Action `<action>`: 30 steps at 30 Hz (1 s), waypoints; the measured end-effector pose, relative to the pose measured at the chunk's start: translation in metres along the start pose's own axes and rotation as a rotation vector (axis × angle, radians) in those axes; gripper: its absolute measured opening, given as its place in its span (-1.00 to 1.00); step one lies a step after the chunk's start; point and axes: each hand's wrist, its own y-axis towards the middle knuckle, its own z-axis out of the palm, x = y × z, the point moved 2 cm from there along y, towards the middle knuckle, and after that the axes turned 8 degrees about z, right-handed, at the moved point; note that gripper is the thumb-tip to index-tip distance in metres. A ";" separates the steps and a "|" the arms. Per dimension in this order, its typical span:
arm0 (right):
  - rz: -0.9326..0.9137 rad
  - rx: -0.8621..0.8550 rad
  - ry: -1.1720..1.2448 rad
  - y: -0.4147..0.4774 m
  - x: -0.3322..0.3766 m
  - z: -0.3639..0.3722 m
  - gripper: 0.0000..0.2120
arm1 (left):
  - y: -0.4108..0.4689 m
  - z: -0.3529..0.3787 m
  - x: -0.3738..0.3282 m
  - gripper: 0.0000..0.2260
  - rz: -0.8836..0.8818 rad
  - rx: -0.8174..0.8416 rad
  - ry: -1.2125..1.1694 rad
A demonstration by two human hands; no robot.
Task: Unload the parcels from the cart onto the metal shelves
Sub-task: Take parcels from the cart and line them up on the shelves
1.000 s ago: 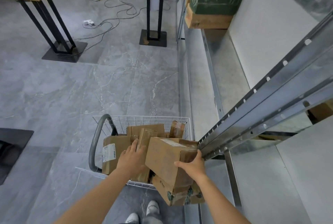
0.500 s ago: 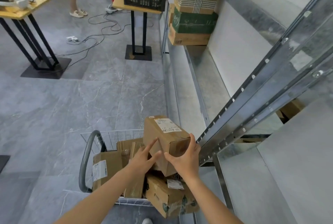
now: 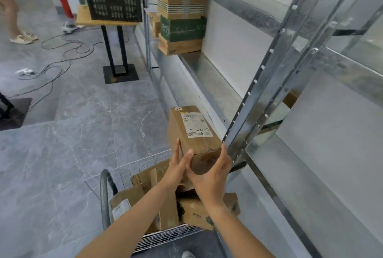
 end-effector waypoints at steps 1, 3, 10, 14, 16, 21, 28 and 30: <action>0.007 -0.014 -0.022 -0.006 0.002 -0.003 0.13 | -0.002 0.002 -0.003 -0.28 -0.004 0.023 -0.020; 0.025 -0.025 -0.064 -0.016 0.006 -0.013 0.15 | -0.006 0.005 -0.007 -0.25 0.004 0.072 -0.037; 0.032 0.180 0.181 -0.033 0.010 -0.088 -0.10 | -0.021 0.019 -0.020 -0.18 0.039 0.266 -0.006; 0.117 0.286 0.270 -0.035 0.005 -0.130 -0.26 | -0.037 0.037 -0.022 -0.19 0.017 0.432 0.002; 0.157 0.314 0.333 -0.037 0.002 -0.141 -0.27 | -0.041 0.043 -0.021 -0.23 0.020 0.454 0.012; 0.212 0.239 0.383 -0.062 -0.017 -0.180 -0.19 | -0.057 0.079 -0.016 -0.11 0.017 0.630 0.006; 0.290 0.069 0.470 -0.118 -0.045 -0.235 -0.05 | -0.094 0.139 0.009 -0.11 -0.008 0.812 0.010; 0.295 0.015 0.468 -0.138 -0.054 -0.254 0.00 | -0.115 0.158 0.013 -0.09 -0.021 0.878 0.010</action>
